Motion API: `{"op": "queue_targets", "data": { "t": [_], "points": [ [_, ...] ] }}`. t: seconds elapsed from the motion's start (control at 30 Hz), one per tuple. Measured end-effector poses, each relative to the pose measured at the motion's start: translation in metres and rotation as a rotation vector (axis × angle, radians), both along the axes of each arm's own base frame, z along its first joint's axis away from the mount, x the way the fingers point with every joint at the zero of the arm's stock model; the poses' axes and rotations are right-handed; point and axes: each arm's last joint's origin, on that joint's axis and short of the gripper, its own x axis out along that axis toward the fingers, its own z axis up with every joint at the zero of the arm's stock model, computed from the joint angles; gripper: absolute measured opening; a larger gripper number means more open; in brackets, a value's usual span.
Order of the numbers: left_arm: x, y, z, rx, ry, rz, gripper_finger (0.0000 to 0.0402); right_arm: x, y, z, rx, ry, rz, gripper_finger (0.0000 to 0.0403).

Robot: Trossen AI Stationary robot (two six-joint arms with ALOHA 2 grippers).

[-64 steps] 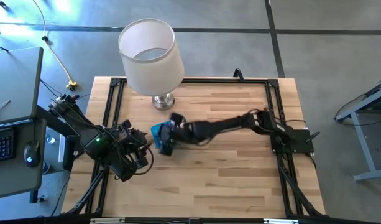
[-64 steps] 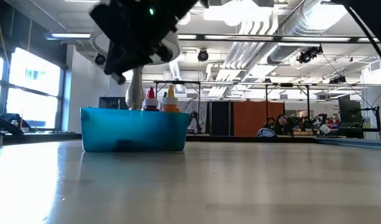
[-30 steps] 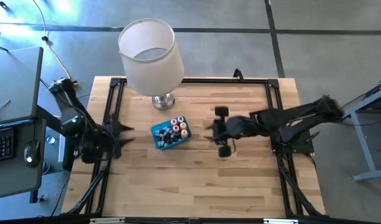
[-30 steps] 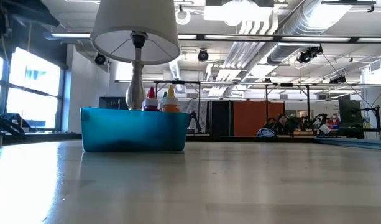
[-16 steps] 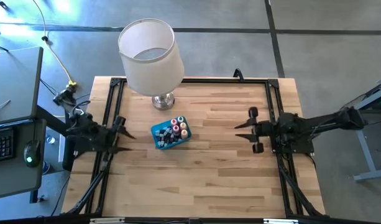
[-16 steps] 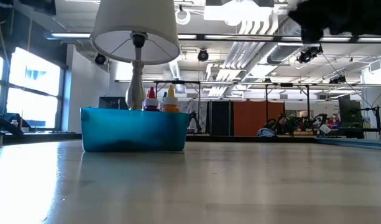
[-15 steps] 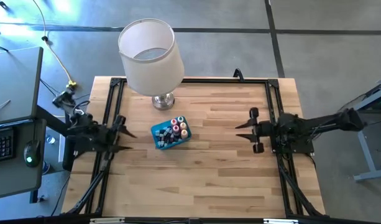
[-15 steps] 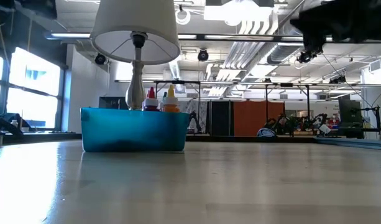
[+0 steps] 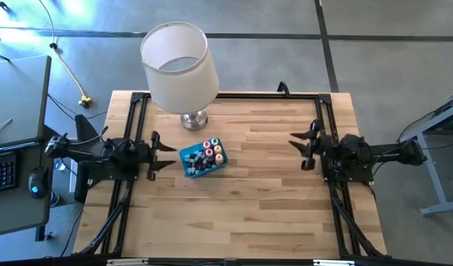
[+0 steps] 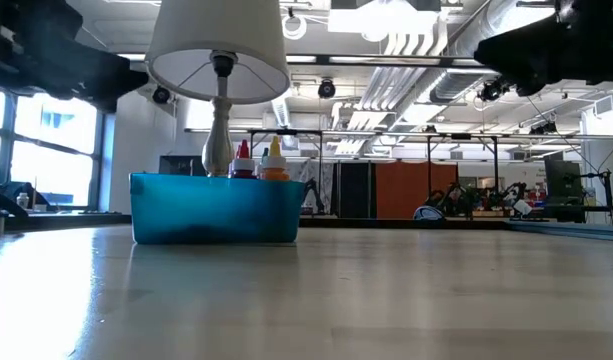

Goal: Pick & Place food coloring
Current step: Return to Home Position

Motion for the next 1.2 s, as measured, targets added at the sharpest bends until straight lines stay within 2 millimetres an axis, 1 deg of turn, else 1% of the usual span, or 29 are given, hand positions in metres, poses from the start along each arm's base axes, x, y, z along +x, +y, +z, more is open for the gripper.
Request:
{"op": "queue_targets", "data": {
  "t": [0.1,0.27,1.2],
  "points": [
    [0.0025,0.0028,-0.0042,-0.026,0.048,-0.005,0.02,-0.0006,-0.0022,0.0007,0.057,-0.016,-0.066,0.0124],
    [0.004,0.0054,-0.0063,-0.035,0.069,0.027,0.02,-0.0012,-0.0042,0.0004,0.077,-0.016,-0.138,0.0124],
    [0.0042,0.0052,-0.0079,-0.034,0.077,0.027,0.02,-0.0011,-0.0042,0.0001,0.077,-0.013,-0.139,0.0124]
  ]
}}
